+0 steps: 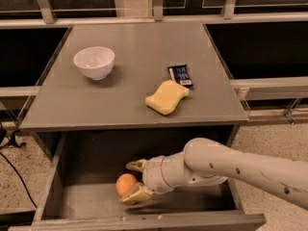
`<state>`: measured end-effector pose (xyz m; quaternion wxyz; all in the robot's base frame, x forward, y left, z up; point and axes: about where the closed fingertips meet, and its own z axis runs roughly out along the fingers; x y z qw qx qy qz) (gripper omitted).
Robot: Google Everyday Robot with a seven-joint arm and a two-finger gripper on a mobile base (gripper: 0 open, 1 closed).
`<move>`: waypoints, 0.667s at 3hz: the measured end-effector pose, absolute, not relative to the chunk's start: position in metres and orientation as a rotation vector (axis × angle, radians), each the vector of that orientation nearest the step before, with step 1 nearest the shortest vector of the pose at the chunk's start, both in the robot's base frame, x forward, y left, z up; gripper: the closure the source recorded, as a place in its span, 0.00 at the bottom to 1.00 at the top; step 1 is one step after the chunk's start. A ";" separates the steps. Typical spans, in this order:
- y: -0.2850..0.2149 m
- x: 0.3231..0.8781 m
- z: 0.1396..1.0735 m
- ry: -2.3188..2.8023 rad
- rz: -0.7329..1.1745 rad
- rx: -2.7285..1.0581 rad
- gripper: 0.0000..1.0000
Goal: Pick orange from top drawer and place on counter
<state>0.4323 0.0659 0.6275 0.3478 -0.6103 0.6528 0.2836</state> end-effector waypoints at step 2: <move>0.069 0.432 0.625 1.689 0.742 -1.586 0.86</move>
Offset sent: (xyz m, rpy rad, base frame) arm -0.0007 0.0033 -0.0028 0.0024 0.0020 0.0056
